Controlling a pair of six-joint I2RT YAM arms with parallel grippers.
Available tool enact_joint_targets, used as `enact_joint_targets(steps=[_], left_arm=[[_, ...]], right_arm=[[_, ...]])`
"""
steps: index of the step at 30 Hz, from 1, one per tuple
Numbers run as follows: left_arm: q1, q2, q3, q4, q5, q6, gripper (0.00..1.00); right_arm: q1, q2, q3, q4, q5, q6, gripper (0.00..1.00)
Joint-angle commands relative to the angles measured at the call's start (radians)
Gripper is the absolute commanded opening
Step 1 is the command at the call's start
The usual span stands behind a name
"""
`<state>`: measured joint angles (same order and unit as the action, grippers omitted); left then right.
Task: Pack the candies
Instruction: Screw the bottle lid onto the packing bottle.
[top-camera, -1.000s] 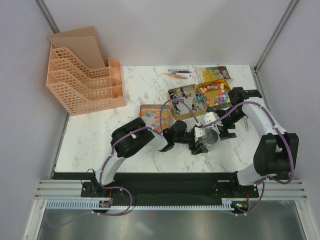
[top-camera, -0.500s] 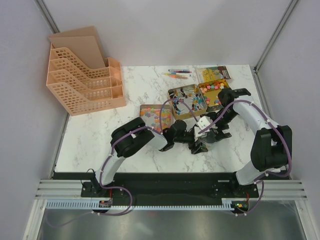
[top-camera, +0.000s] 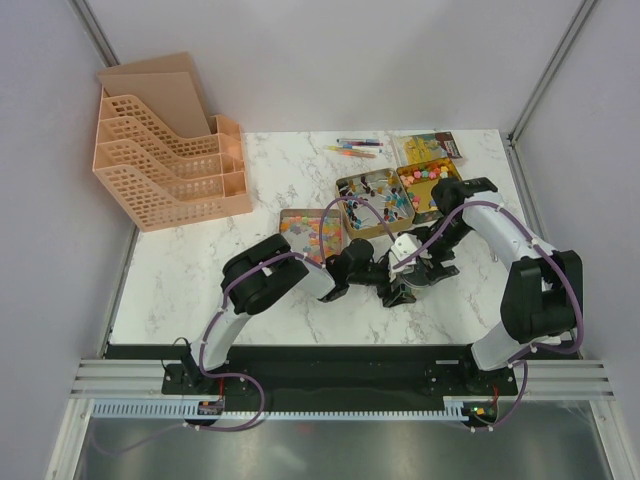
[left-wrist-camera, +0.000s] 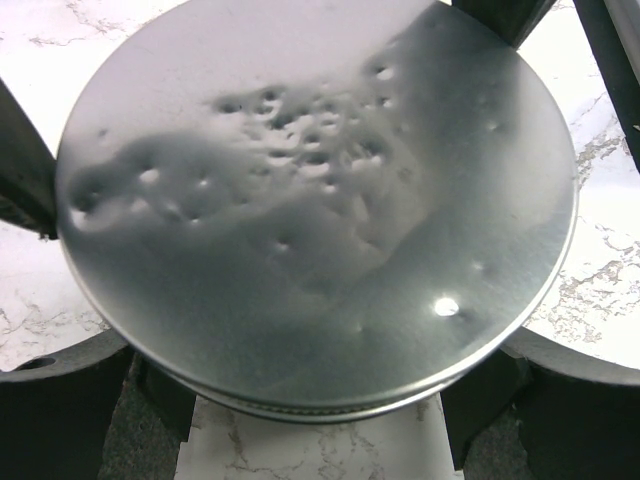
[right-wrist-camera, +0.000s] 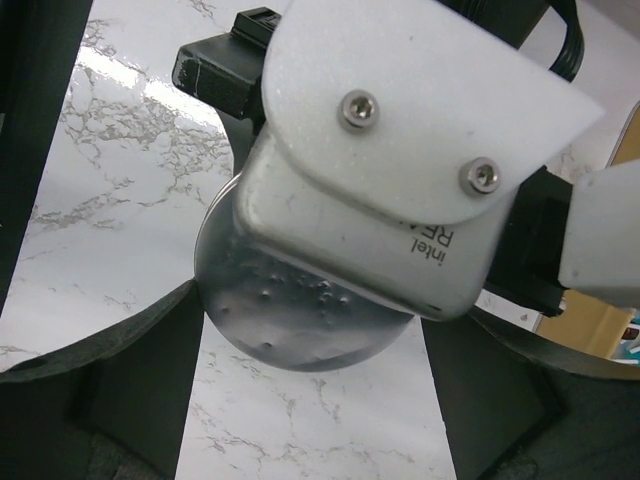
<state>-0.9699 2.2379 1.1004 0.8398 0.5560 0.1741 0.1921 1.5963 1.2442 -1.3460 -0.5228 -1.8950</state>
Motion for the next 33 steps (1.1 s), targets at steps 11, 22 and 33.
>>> enact_joint_targets(steps=[11,22,33], left_arm=[[0.013,0.097,-0.020,-0.280,-0.091,0.011,0.02],[0.013,0.104,-0.008,-0.283,-0.107,-0.002,0.02],[0.011,0.114,0.004,-0.297,-0.122,-0.002,0.02]], right_arm=[[0.006,-0.010,-0.081,-0.113,-0.082,0.216,0.45],[-0.059,-0.047,-0.186,-0.073,-0.172,0.447,0.47],[-0.088,-0.098,-0.232,0.008,-0.184,0.603,0.47]])
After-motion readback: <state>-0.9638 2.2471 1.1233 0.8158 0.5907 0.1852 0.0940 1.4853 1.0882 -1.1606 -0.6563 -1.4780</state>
